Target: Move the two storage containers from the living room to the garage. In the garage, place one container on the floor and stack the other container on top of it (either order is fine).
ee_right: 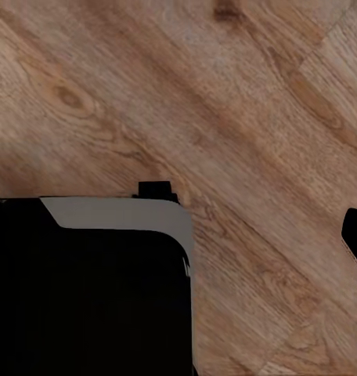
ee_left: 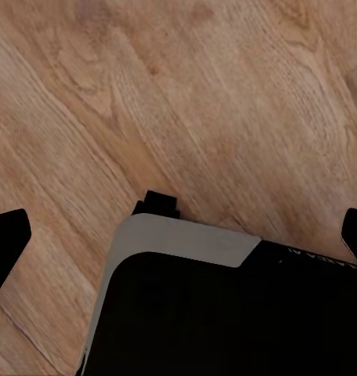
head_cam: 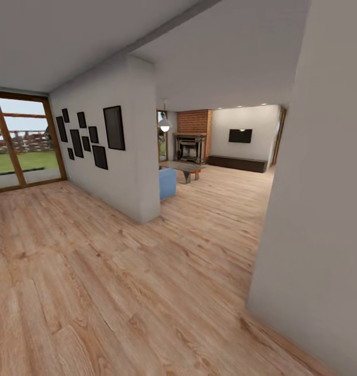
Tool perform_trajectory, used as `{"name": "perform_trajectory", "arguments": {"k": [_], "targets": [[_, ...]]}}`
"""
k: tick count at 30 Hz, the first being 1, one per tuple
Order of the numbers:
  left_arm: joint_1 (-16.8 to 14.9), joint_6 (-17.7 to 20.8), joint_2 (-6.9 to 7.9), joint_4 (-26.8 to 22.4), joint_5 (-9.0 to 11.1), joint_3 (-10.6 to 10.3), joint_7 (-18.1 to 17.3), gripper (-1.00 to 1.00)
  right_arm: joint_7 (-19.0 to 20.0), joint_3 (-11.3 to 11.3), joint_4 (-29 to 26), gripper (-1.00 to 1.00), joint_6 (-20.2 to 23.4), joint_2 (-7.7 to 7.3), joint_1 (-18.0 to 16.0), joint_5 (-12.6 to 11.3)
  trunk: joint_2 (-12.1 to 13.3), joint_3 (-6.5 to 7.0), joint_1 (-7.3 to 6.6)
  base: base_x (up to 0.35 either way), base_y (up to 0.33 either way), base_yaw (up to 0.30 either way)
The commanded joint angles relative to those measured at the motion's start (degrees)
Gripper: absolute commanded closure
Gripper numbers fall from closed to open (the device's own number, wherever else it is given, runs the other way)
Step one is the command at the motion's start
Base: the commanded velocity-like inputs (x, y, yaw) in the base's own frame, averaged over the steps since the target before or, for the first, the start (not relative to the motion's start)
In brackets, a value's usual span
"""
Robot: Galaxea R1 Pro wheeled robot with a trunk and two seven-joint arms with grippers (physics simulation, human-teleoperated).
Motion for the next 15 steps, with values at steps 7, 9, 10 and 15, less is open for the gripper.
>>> {"name": "perform_trajectory", "arguments": {"k": [7,9,10,15], "targets": [[0.0,-0.1,-0.04,0.0,0.5,-0.5,0.4,-1.0,0.0,0.6,0.1,-1.0,-0.3,0.03,-0.1,-0.4,0.0,-0.07,0.04,0.324,0.0,0.002],[0.0,-0.1,-0.05,0.0,0.4,-0.5,0.4,-1.0,0.0,0.6,0.1,-1.0,-0.3,0.03,-0.1,-0.4,0.0,-0.07,0.04,0.324,0.0,0.0],[0.0,-0.1,-0.06,0.0,0.4,-0.5,0.4,-1.0,0.0,0.6,0.1,-1.0,-0.3,0.03,-0.1,-0.4,0.0,-0.07,0.04,0.324,0.0,0.0],[0.0,0.0,-0.06,0.0,0.4,-0.5,0.4,-1.0,0.1,0.7,0.1,-1.0,-0.2,0.03,-0.1,-0.4,0.0,-0.07,0.04,0.324,0.0,0.0]]}}
